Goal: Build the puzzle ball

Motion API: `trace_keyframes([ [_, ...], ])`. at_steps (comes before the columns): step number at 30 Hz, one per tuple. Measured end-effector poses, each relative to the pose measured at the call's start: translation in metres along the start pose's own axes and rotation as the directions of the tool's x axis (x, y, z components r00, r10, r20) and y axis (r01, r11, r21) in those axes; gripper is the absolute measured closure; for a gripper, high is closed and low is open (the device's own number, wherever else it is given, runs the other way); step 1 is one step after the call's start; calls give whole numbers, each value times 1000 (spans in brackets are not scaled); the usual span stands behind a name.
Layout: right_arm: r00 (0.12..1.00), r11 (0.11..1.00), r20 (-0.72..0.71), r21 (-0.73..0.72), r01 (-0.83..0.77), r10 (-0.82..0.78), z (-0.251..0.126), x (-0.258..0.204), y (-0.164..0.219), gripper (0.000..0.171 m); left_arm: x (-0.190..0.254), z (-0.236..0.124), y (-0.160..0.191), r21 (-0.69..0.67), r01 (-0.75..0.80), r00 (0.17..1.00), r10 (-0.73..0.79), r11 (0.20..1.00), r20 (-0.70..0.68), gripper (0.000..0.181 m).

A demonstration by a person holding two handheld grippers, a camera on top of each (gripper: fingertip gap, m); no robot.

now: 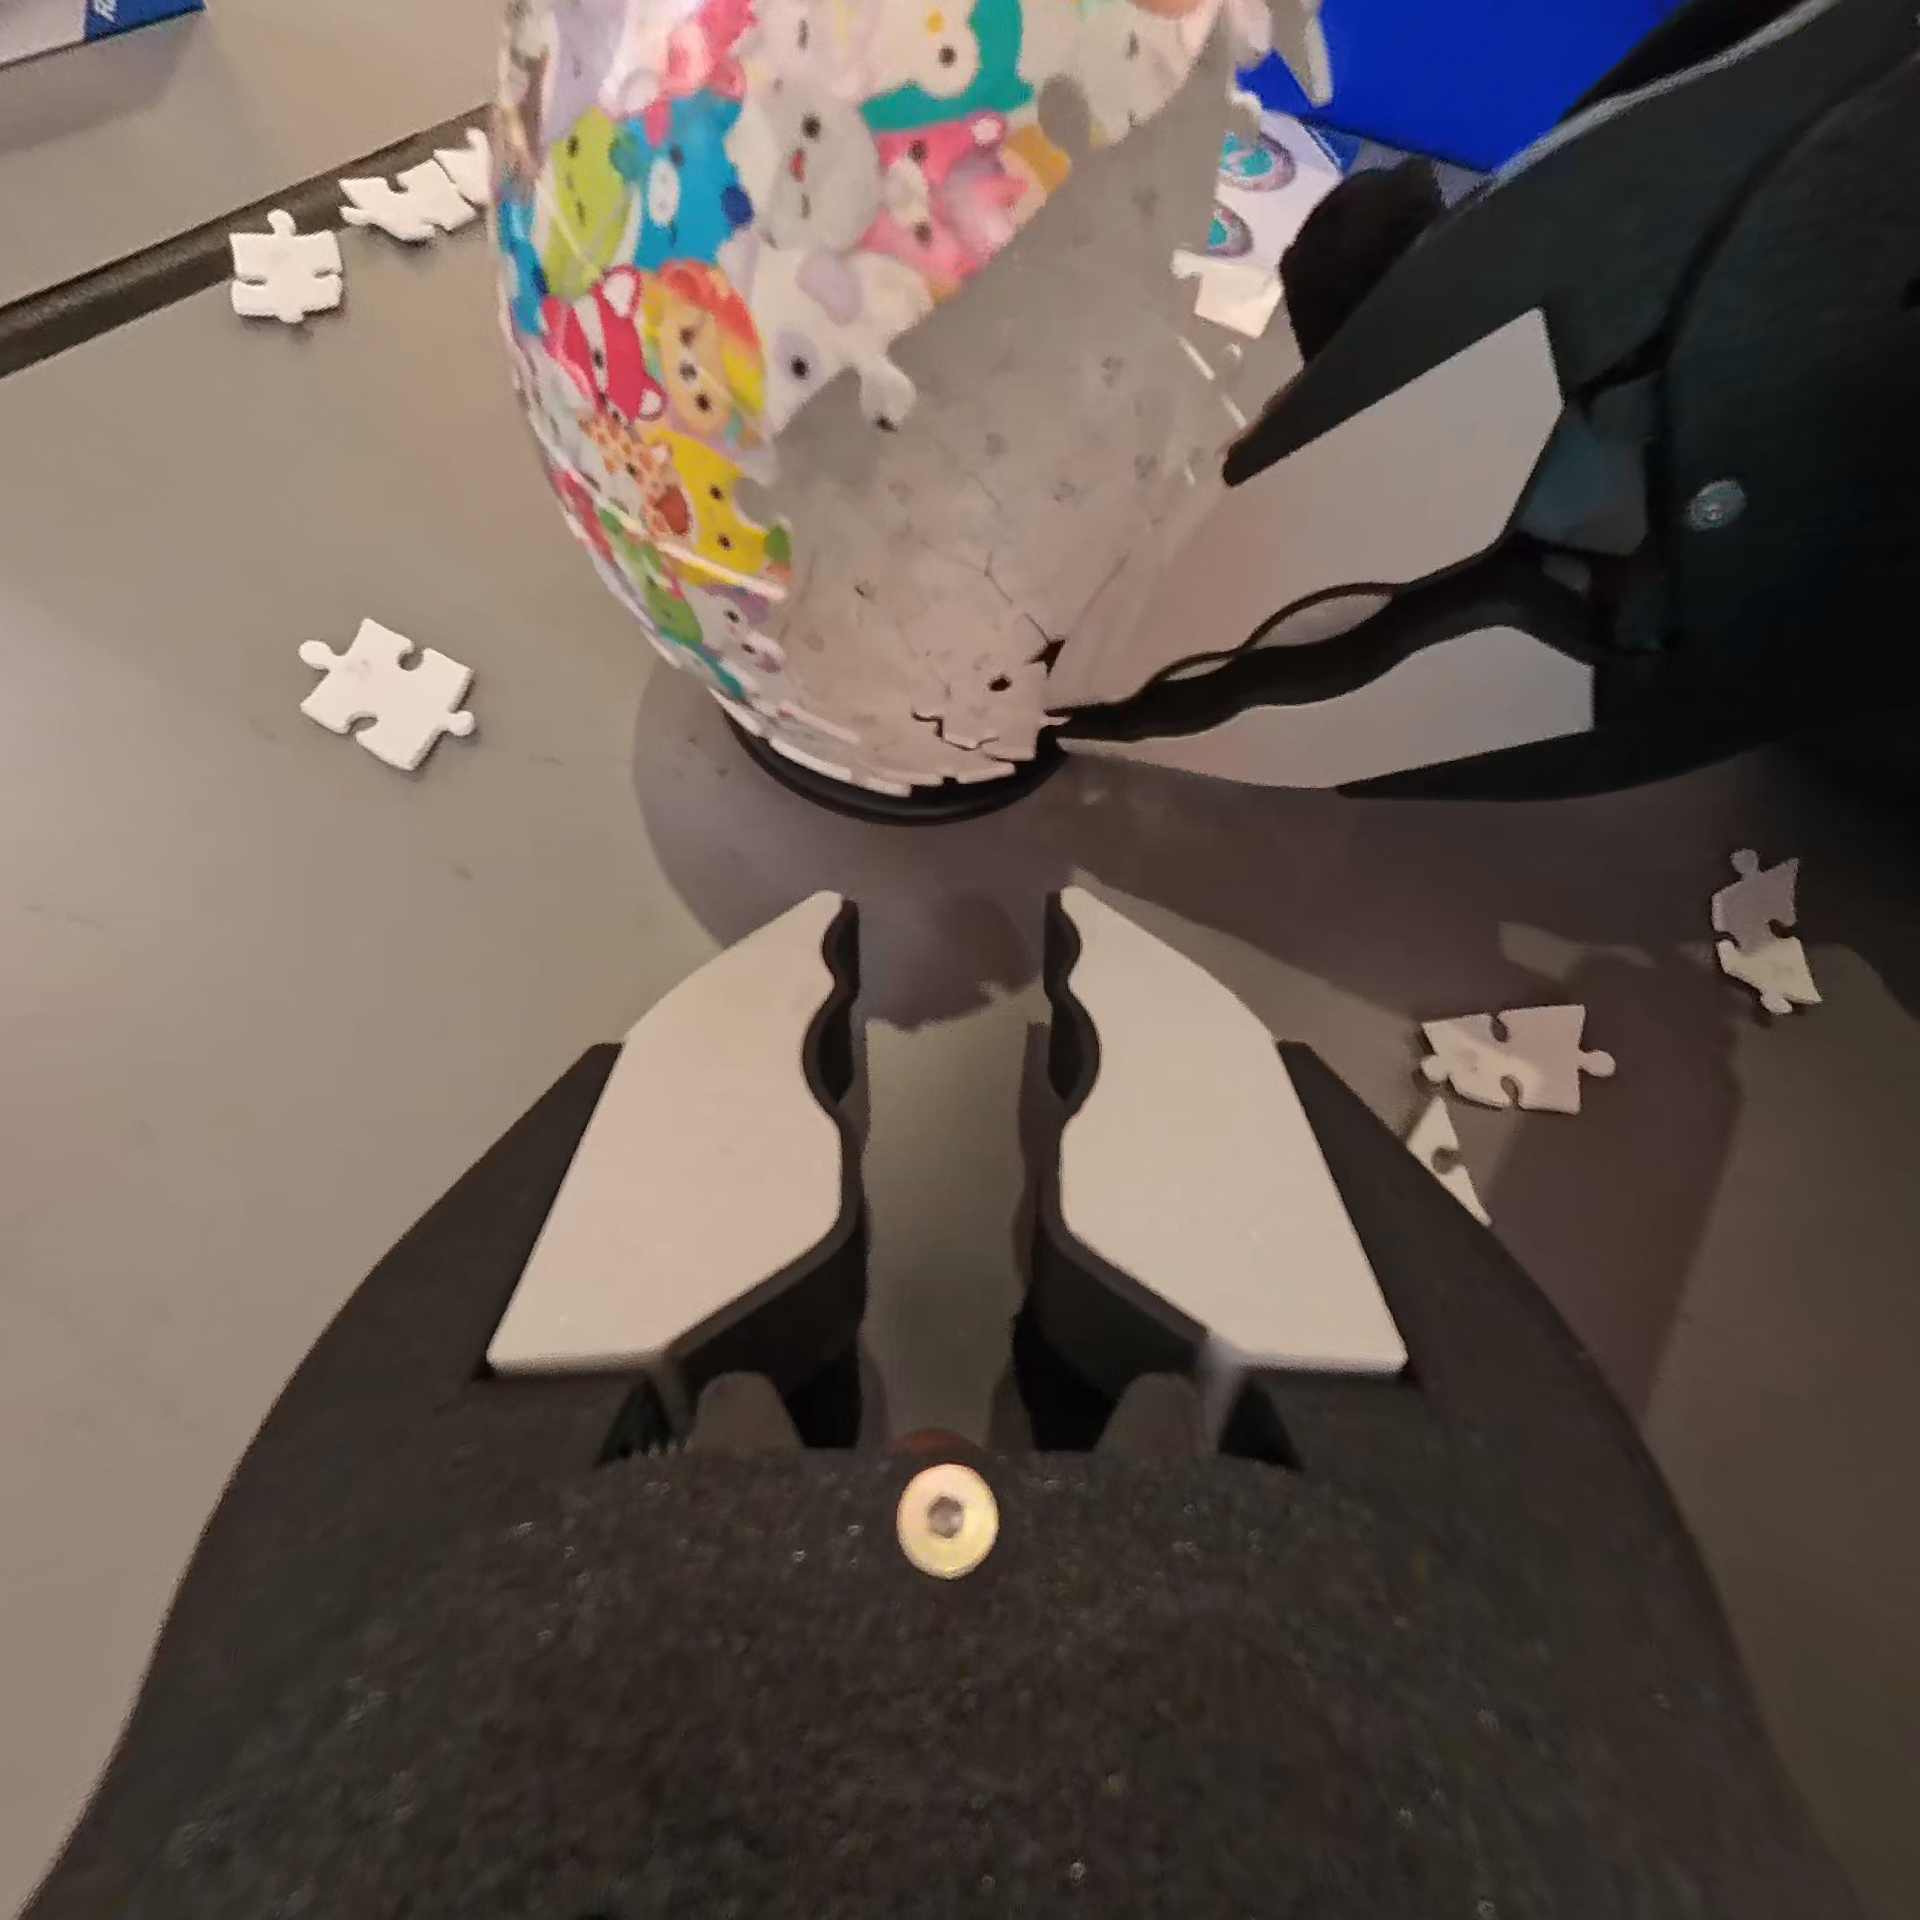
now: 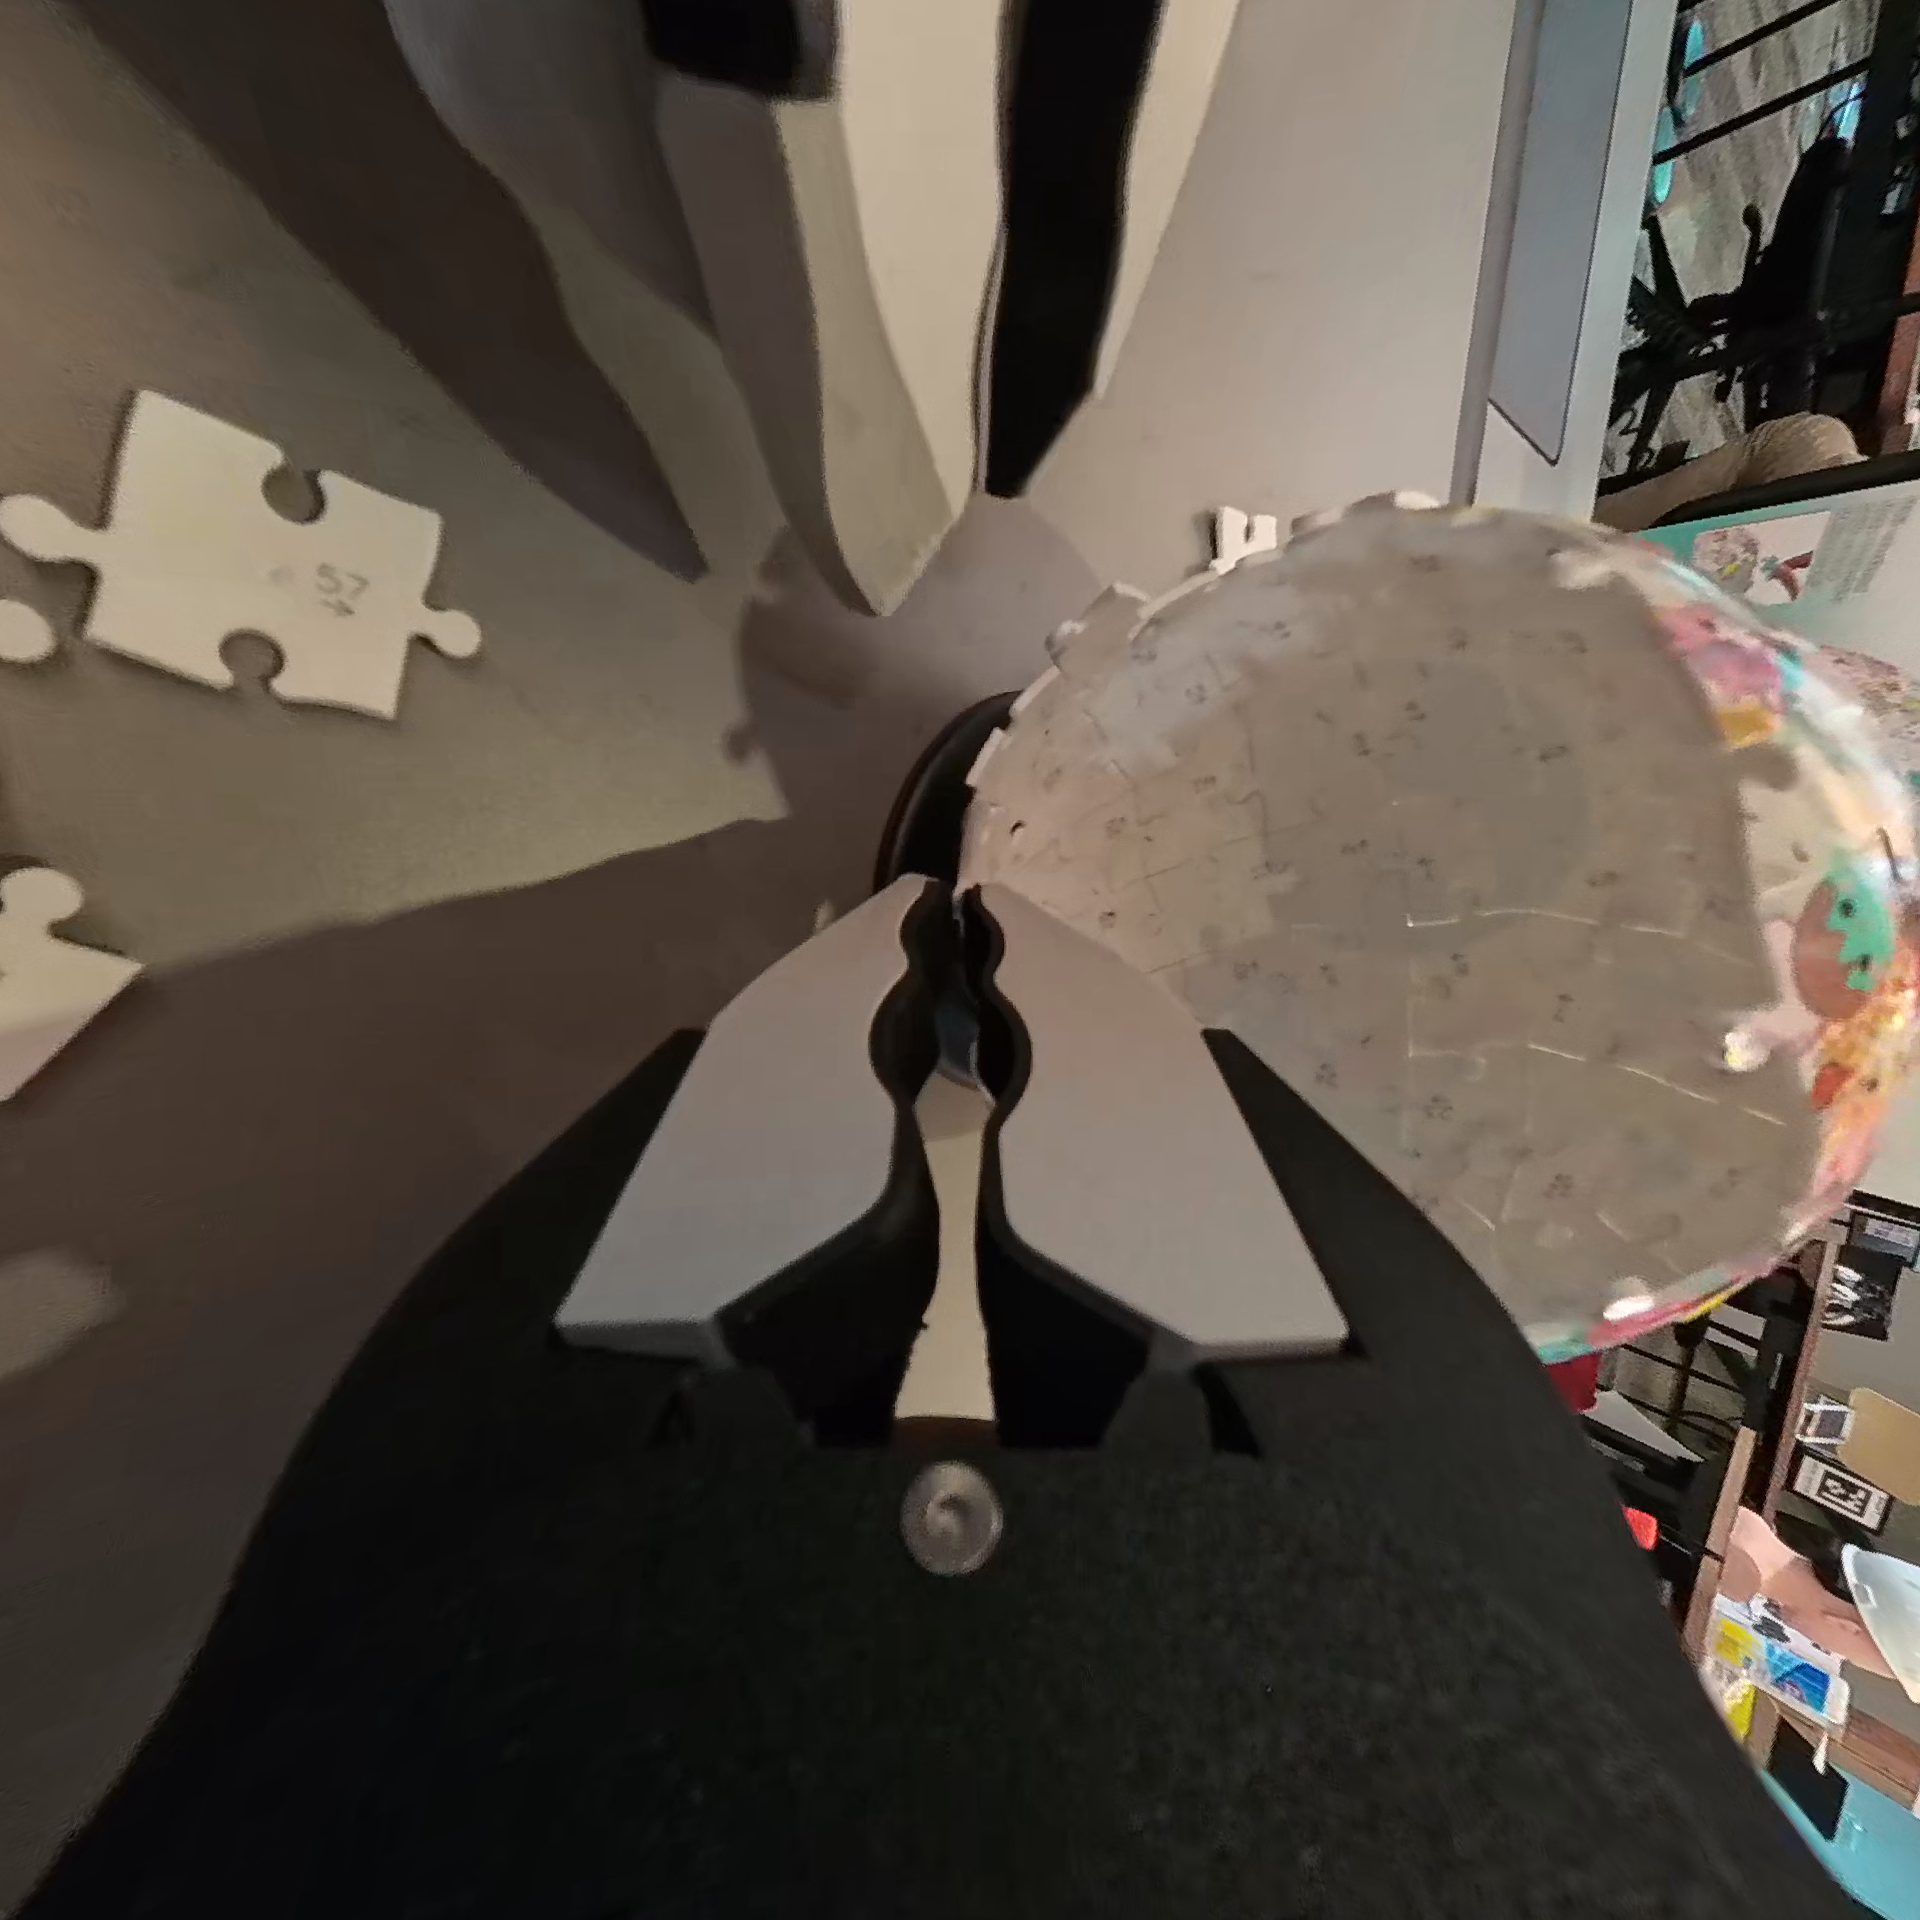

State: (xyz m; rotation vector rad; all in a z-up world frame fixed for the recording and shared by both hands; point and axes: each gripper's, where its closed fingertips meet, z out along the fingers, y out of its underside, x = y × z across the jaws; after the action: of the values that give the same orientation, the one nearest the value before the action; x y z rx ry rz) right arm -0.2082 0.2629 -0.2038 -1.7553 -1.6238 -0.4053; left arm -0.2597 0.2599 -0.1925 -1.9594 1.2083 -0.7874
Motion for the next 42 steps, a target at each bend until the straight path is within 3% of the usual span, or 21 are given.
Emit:
trace_keyframes([
  [3,1000,1000,8,16,1,-1,-1,0,-2,169,-6,5,-4,-4,3,1000,-3,1000,1,139],
  [16,993,995,93,64,-78,72,-2,-1,-2,169,-8,18,-21,2,-38,999,39,999,-32,140],
  [25,985,993,129,-14,-117,118,0,-1,2,168,-5,20,-18,-10,-51,998,51,999,-28,141],
  [33,979,992,158,-40,-120,125,-1,0,1,168,13,8,-22,37,-155,988,155,987,-8,170],
  [42,980,995,173,4,-97,95,-2,-1,0,168,23,22,-27,46,-255,967,256,966,-7,172],
])
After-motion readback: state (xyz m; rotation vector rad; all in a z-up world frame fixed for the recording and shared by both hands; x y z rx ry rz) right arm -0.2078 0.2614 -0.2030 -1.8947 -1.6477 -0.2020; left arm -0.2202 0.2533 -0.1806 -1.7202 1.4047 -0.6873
